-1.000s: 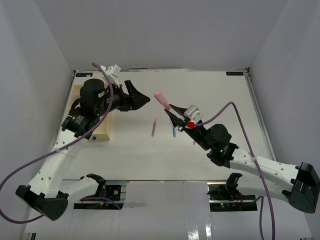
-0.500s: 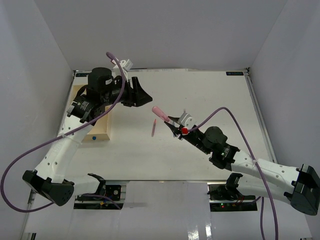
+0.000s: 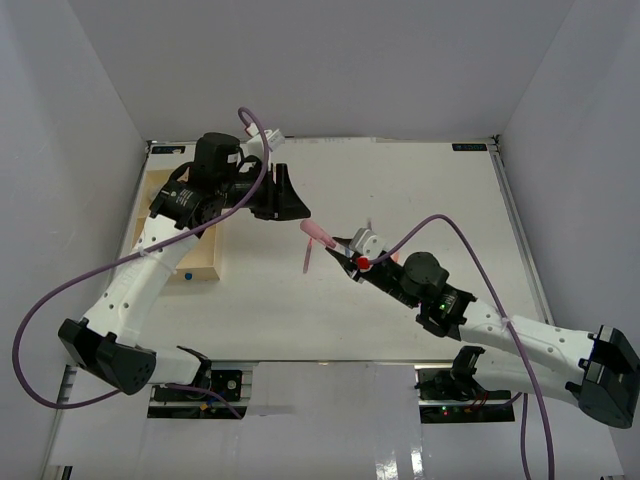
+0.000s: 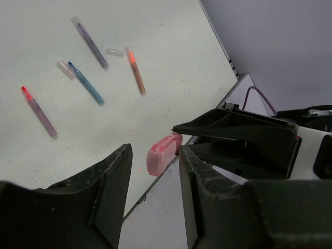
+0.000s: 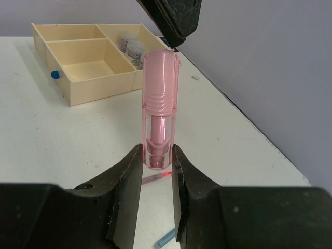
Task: Sort the stationery into containers
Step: Close the pen cap on the pen.
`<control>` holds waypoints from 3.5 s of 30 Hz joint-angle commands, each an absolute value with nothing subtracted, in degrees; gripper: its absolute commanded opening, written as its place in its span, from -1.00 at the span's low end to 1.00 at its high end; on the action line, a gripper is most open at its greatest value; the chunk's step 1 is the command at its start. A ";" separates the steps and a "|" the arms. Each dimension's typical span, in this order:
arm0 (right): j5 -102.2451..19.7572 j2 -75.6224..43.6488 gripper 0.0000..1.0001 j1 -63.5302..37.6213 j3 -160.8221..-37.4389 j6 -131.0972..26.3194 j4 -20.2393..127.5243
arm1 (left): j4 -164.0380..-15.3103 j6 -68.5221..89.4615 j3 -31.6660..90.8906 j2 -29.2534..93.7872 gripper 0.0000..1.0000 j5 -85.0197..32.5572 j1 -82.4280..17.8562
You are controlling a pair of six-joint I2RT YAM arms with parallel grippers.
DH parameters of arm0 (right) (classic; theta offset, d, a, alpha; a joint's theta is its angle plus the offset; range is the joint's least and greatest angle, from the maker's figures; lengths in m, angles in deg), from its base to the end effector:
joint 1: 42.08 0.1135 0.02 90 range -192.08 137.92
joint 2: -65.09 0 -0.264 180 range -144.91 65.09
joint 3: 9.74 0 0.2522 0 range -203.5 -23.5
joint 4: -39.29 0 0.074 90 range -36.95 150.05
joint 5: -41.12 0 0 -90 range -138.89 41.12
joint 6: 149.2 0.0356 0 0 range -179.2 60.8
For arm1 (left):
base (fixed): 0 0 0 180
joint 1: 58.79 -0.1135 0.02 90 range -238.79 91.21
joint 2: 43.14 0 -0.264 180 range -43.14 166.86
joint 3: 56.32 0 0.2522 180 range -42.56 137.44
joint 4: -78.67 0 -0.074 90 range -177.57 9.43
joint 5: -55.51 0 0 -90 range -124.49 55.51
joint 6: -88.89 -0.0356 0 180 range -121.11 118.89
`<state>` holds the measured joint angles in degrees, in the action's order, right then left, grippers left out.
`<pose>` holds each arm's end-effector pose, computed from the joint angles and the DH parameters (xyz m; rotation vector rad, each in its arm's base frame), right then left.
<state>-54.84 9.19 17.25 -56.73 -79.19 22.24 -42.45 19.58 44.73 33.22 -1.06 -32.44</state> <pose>0.1202 0.1955 0.3085 -0.8555 1.1679 0.4901 0.2356 -0.1386 0.4171 0.4656 2.2158 -1.0883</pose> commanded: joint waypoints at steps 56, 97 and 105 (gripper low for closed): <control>-54.69 4.63 -0.84 17.16 -71.83 -88.47 14.29 | -38.35 18.23 39.97 34.47 -0.40 8.40 -31.80; -58.73 5.33 -0.85 17.24 -65.17 -87.59 15.52 | -42.83 18.40 41.38 29.73 0.15 -0.73 -30.75; -61.37 8.66 -0.85 16.54 -59.62 -85.31 15.61 | -43.80 16.21 42.26 26.21 0.23 -4.44 -32.77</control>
<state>-59.37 6.40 16.81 -60.58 -86.93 18.83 -42.71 17.70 40.36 29.35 -2.44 -31.54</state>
